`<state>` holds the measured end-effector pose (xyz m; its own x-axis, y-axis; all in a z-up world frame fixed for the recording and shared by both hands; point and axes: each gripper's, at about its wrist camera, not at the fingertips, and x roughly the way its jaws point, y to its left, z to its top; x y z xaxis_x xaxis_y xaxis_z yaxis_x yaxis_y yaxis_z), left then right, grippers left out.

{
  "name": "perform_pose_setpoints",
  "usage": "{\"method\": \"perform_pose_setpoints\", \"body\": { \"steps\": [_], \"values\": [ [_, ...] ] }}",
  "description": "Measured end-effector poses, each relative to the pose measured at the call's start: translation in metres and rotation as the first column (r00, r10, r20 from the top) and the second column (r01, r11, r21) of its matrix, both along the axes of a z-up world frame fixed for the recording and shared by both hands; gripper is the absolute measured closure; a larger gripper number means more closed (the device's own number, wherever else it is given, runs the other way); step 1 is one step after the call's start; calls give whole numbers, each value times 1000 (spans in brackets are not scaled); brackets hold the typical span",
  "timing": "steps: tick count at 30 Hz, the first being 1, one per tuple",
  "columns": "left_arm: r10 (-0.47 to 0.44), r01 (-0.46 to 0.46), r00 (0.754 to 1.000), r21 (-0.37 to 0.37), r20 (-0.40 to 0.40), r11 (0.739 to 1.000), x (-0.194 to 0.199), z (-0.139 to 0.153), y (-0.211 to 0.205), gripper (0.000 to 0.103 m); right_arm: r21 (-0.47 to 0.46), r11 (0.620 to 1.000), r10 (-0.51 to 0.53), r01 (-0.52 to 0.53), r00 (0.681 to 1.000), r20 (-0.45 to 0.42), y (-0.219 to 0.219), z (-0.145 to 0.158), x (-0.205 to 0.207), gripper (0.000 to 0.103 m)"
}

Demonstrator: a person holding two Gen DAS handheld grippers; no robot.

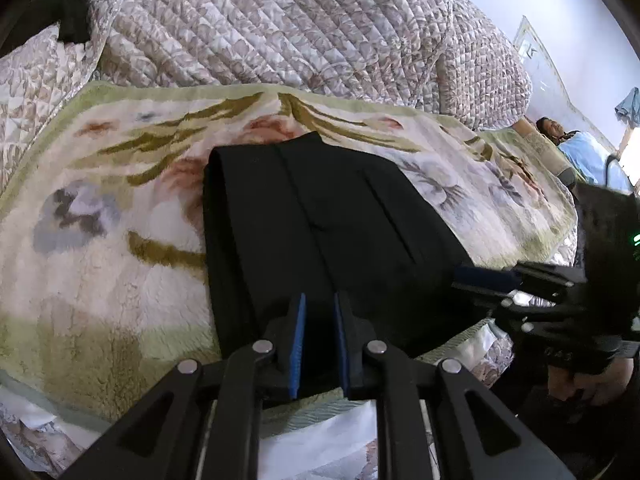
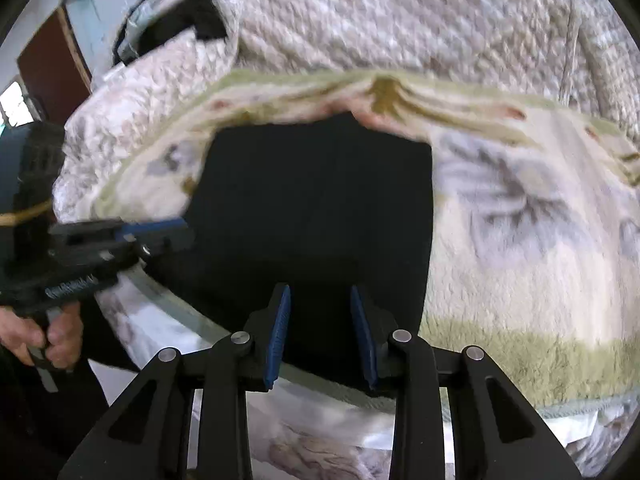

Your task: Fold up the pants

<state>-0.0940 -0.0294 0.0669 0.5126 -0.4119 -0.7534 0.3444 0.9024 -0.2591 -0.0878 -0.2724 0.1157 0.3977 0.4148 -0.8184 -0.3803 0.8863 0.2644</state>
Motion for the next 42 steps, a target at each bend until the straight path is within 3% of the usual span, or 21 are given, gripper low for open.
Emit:
{"method": "perform_pose_setpoints", "body": {
  "steps": [4, 11, 13, 17, 20, 27, 32, 35, 42],
  "values": [
    [7, -8, 1000, 21, 4, 1000, 8, 1, 1, 86, 25, 999, -22, 22, 1000, 15, -4, 12, 13, 72],
    [14, -17, 999, 69, 32, 997, 60, 19, -3, 86, 44, 998, -45, 44, 999, 29, -3, 22, 67, 72],
    [14, -16, 999, 57, 35, 998, 79, 22, -4, 86, 44, 998, -37, 36, 999, 35, 1, 22, 80, 78],
    [24, -24, 1000, 46, 11, 999, 104, 14, -6, 86, 32, 999, -38, 39, 999, -9, 7, 5, 111, 89],
    [16, -15, 1000, 58, -7, 998, 110, 0, -10, 86, 2, 998, -56, 56, 997, -57, 8, -16, 122, 90],
    [21, -21, 1000, 5, -3, 1000, 112, -3, -4, 86, 60, 992, -106, 110, 993, -57, -4, -20, 121, 92],
    [27, -28, 999, 34, 27, 999, 104, 4, -5, 84, 42, 992, -115, 116, 993, -15, -4, -8, 114, 89],
    [42, -44, 998, 45, 45, 998, 97, 10, -4, 76, 30, 992, -122, 121, 992, 26, -5, 4, 105, 77],
    [67, -70, 996, 50, 53, 996, 76, 17, 1, 71, 14, 995, -96, 95, 992, 82, -3, 23, 85, 76]
  ]
}}
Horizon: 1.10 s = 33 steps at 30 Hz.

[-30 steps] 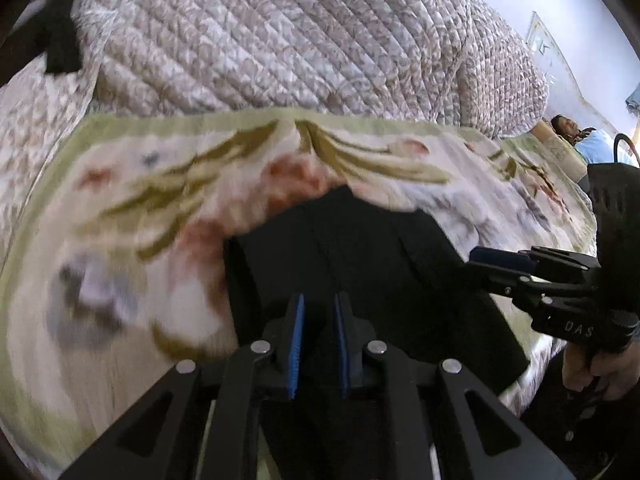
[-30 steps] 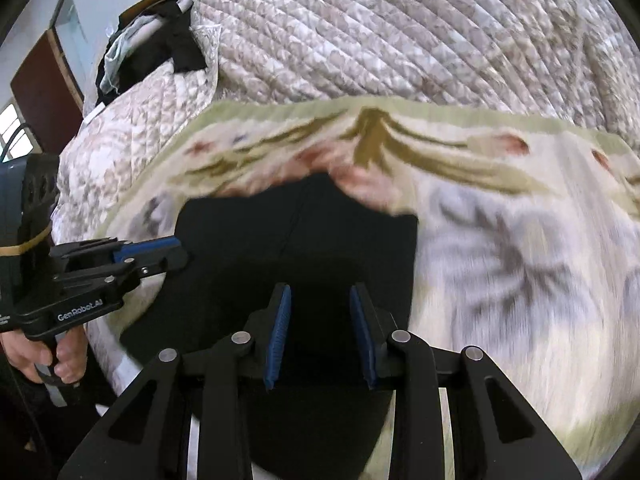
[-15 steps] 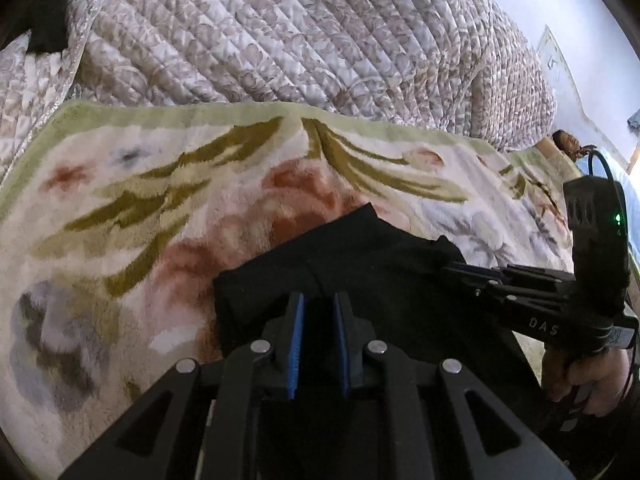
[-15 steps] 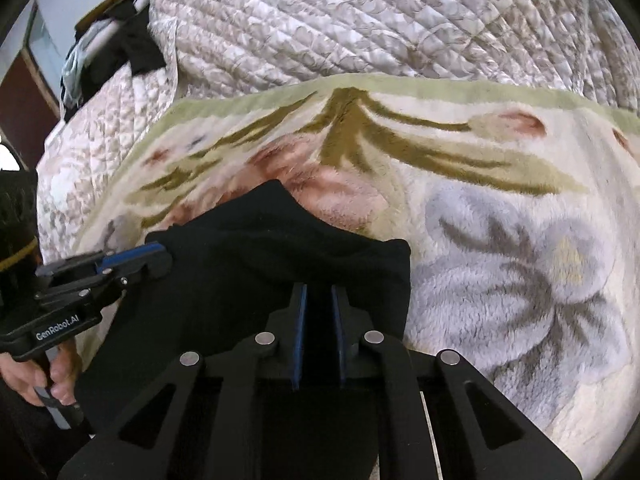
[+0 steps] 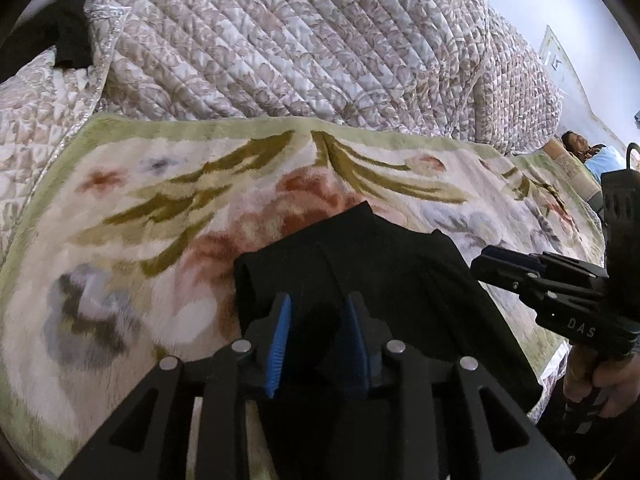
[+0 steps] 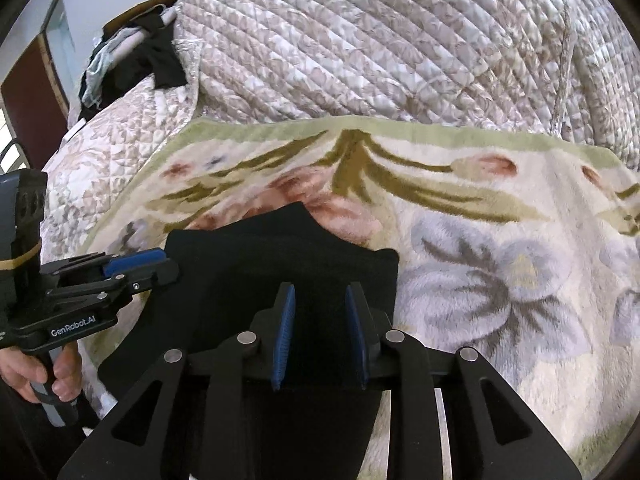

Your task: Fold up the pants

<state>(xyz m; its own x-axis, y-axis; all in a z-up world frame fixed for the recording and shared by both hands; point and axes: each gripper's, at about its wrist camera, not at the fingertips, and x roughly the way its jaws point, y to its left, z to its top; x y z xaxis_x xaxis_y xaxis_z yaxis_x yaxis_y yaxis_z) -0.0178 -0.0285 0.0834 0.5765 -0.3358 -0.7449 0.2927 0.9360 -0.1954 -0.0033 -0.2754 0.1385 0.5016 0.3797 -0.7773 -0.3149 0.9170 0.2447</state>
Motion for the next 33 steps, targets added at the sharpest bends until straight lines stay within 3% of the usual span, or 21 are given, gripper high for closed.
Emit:
{"method": "perform_pose_setpoints", "body": {
  "steps": [5, 12, 20, 24, 33],
  "values": [
    [17, -17, 1000, -1, 3, 1000, -13, 1, 7, 68, -8, 1000, 14, -14, 1000, 12, 2, 3, -12, 71],
    [33, -34, 999, -45, -18, 998, -33, -2, 18, 54, 29, 999, 14, -14, 1000, -5, -6, 1, -26, 62],
    [50, -63, 993, -127, -104, 990, -30, -24, 38, 48, 70, 996, -52, 58, 995, -82, -32, -20, -26, 57],
    [37, -74, 985, -221, -166, 972, -20, -35, 43, 44, 152, 984, -67, 97, 979, -191, -41, -41, -19, 56],
    [25, -75, 984, -279, -179, 957, -8, -45, 34, 37, 285, 946, -80, 152, 965, -251, -48, -57, -12, 53]
  ]
}}
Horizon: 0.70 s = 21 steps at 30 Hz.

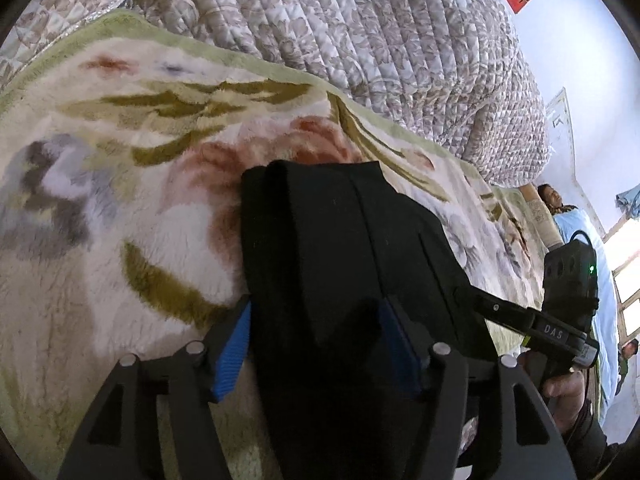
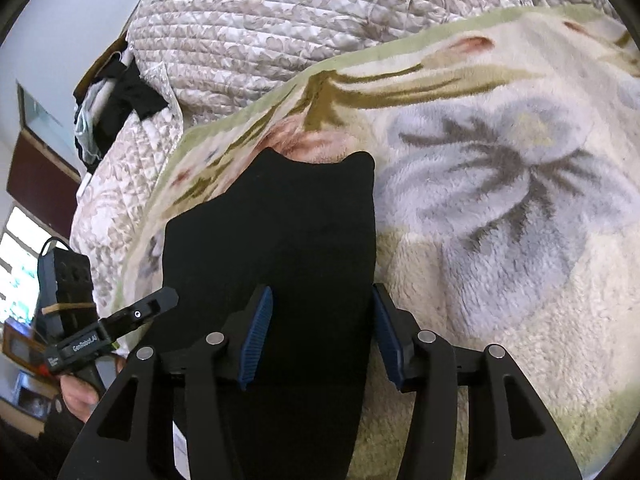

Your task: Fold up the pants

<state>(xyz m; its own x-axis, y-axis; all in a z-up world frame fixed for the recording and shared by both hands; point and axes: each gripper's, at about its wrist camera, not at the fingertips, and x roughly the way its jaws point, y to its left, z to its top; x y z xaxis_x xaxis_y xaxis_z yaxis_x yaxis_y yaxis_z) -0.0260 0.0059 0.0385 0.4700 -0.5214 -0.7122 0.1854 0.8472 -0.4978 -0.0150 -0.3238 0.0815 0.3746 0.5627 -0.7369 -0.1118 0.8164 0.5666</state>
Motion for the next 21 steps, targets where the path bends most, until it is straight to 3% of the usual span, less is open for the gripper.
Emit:
{"method": "perform_pose_setpoints", "body": {
  "steps": [5, 9, 17, 21],
  "values": [
    [18, -18, 1000, 0, -4, 1000, -5, 1, 0, 41, 26, 999, 24, -24, 1000, -2, 4, 6, -6, 52],
    [34, -35, 999, -49, -31, 998, -15, 0, 10, 52, 38, 998, 52, -52, 999, 0, 7, 8, -12, 53],
    [37, -38, 999, -31, -35, 999, -1, 1, 2, 62, 24, 1000, 19, -19, 1000, -9, 13, 0, 2, 74],
    [16, -17, 1000, 32, 25, 999, -8, 16, -6, 73, 20, 1000, 14, -15, 999, 36, 11, 12, -5, 86]
  ]
}}
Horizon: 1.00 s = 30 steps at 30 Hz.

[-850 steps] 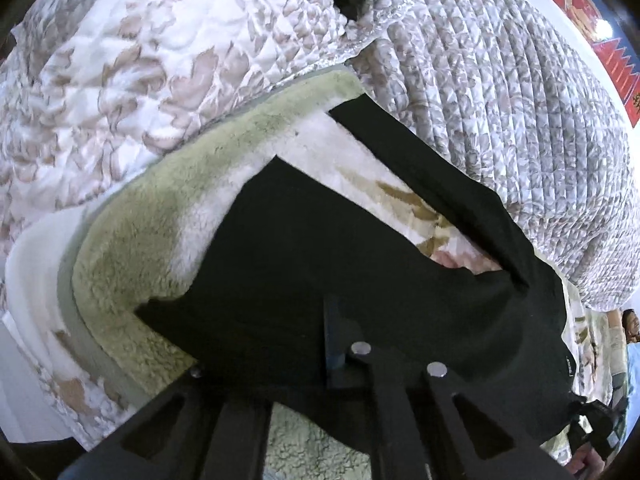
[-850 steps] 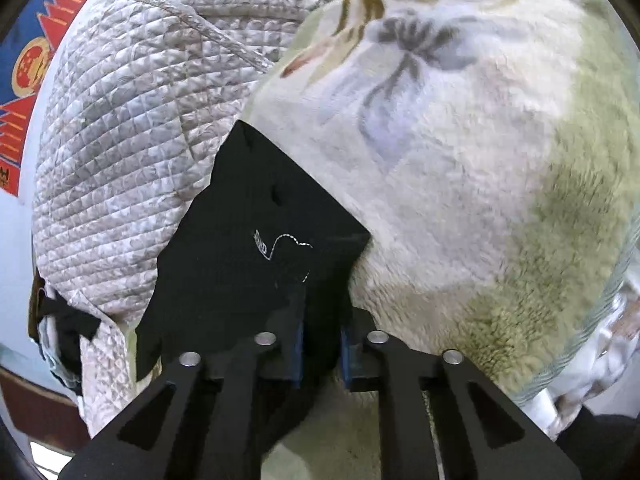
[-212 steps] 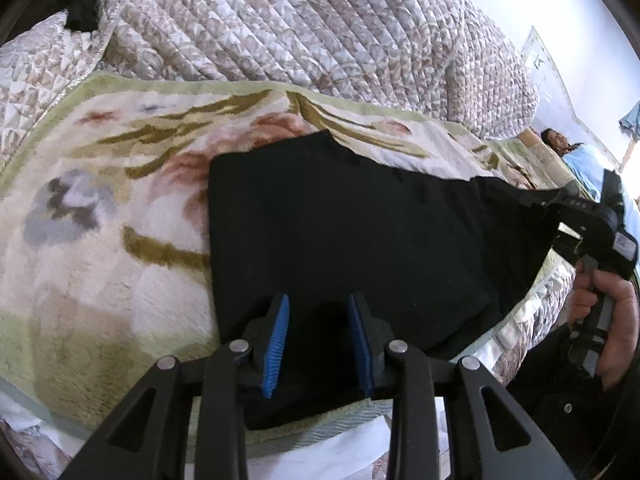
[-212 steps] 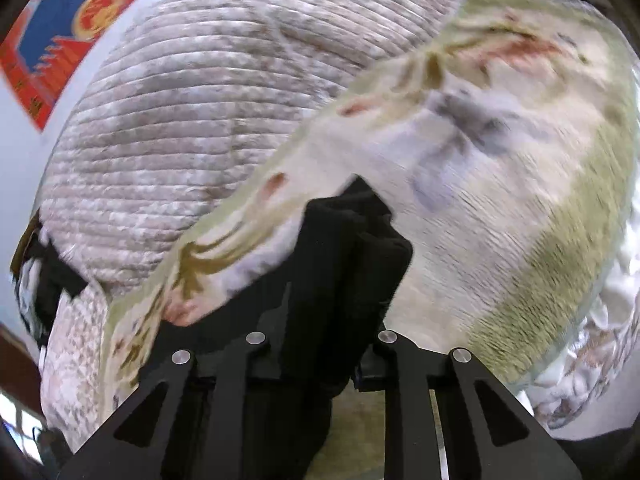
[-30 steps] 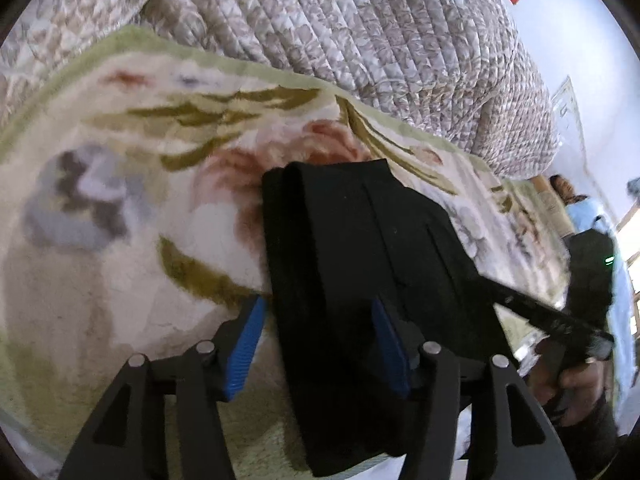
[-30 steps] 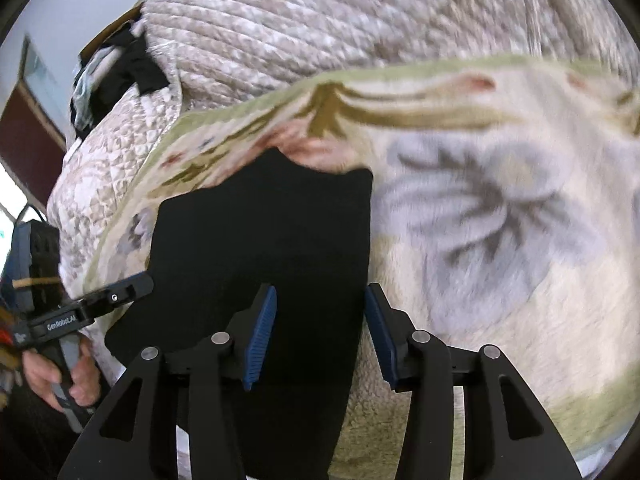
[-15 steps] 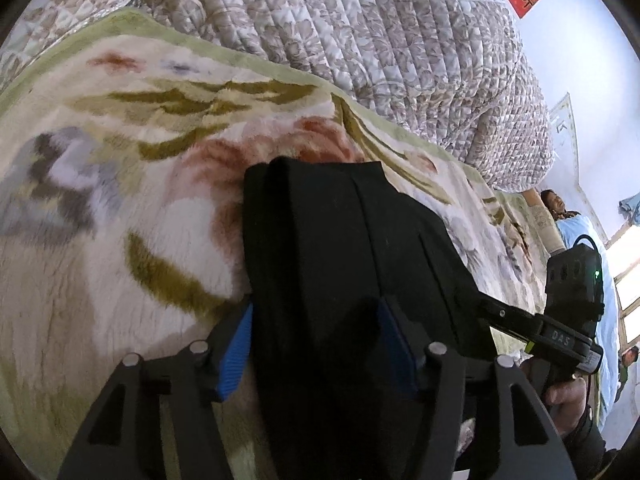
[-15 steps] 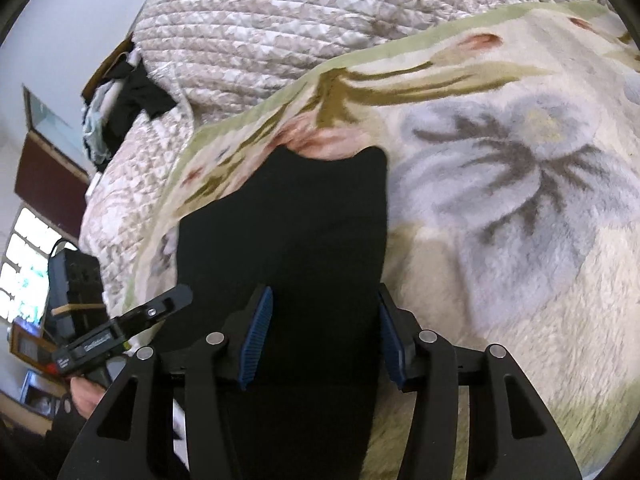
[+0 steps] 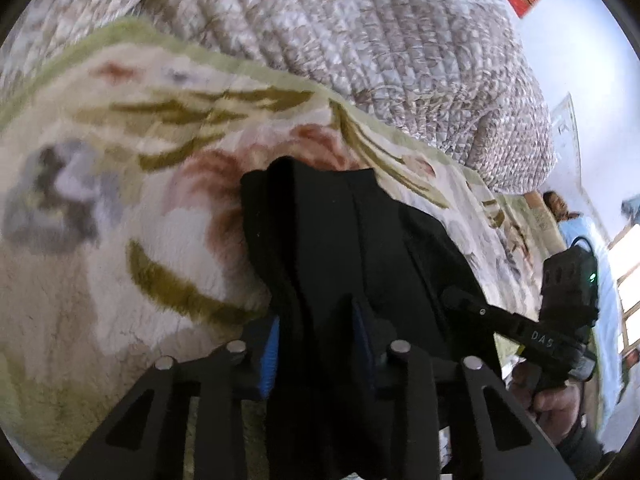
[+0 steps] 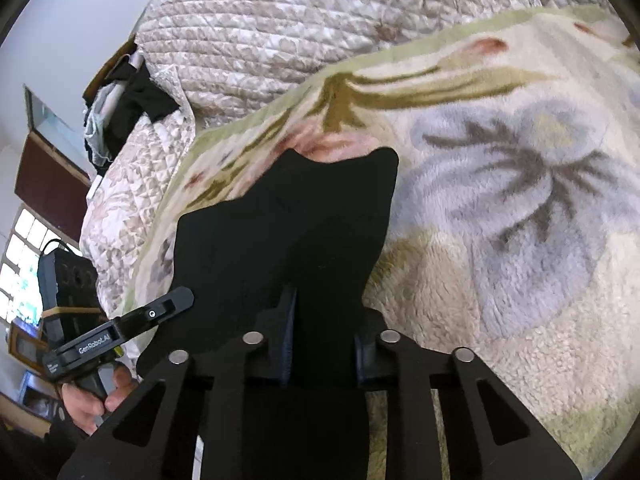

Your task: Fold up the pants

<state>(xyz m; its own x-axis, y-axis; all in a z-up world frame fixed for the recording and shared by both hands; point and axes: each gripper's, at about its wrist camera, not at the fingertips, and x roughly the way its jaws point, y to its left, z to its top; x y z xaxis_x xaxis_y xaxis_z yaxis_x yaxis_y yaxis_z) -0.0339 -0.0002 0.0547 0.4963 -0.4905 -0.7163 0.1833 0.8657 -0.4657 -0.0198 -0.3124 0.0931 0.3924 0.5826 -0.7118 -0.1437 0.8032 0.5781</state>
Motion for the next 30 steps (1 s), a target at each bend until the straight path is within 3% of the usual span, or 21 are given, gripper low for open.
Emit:
{"method": "perform_pose_setpoints", "body": {
  "steps": [6, 17, 22, 30],
  "values": [
    [-35, 28, 998, 116, 58, 993, -8, 23, -17, 79, -33, 999, 23, -21, 998, 52, 7, 19, -5, 87],
    [-58, 37, 991, 162, 124, 986, -2, 56, -23, 80, -30, 998, 62, -59, 991, 122, 22, 51, 1, 87],
    [-63, 33, 986, 191, 153, 981, 18, 67, -19, 80, -26, 997, 74, -71, 986, 147, 33, 60, 23, 87],
    [-56, 16, 983, 220, 177, 975, 82, 72, -1, 80, -31, 997, 81, -77, 983, 166, 59, 61, 82, 87]
  ]
}}
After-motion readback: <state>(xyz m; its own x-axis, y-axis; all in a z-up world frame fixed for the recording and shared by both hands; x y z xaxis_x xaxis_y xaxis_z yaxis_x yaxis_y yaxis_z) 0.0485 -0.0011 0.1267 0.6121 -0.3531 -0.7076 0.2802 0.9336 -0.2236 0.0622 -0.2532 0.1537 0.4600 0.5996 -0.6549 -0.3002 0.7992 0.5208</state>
